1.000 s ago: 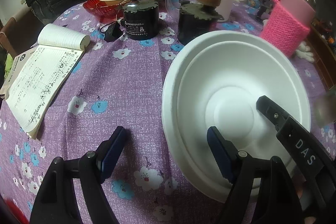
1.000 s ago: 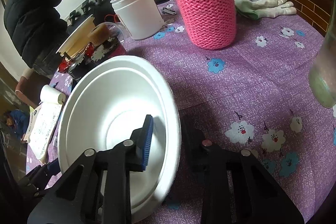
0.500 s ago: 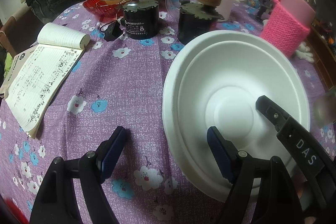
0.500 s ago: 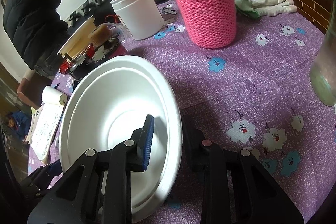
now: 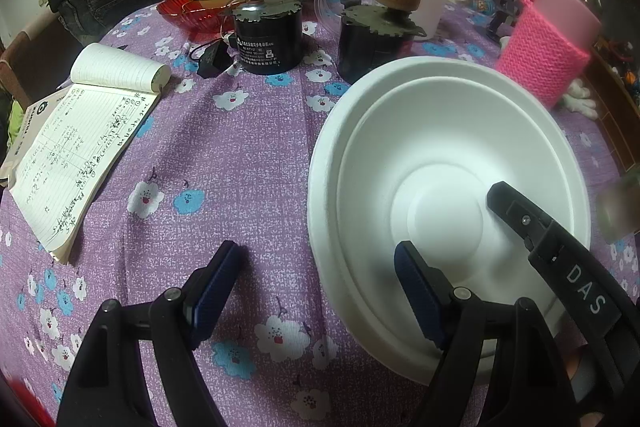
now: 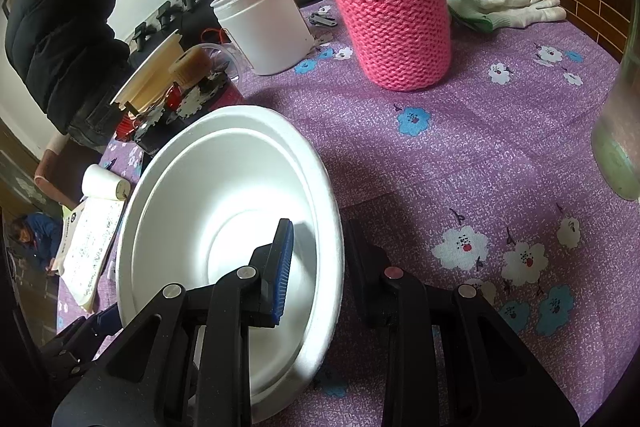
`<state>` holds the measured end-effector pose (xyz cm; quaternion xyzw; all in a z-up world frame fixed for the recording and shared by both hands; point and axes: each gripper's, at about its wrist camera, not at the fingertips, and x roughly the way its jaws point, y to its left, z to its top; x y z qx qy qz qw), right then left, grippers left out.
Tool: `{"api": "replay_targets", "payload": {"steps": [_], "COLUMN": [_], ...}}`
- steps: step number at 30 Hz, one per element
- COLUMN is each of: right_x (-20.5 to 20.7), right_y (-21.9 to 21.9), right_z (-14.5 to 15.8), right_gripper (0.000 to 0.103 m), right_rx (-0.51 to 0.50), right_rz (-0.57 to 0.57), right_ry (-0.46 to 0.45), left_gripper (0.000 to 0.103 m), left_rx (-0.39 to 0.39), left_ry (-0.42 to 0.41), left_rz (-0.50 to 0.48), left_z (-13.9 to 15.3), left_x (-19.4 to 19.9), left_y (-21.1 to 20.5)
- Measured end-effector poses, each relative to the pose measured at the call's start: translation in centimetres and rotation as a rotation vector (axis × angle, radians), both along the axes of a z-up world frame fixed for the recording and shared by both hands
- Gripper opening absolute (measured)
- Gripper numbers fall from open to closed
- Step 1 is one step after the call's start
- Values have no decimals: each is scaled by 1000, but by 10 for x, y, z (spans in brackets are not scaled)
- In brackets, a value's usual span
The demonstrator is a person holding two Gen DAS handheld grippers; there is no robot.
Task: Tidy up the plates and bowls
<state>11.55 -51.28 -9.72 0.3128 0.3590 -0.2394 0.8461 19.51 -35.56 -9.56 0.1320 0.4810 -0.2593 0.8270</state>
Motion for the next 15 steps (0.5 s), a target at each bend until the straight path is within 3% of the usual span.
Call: {"api": "replay_targets", "payload": {"steps": [15], "right_x": [0], "right_y": [0], "right_z": [0], "right_gripper": [27], "right_rx": [19], "right_rz": [6], "right_ry": [-3], "left_gripper": [79], "left_rx": [2], "left_ry": [-1], "left_rz": [0], "left_z": [0], "left_x": [0], "left_y": [0]}}
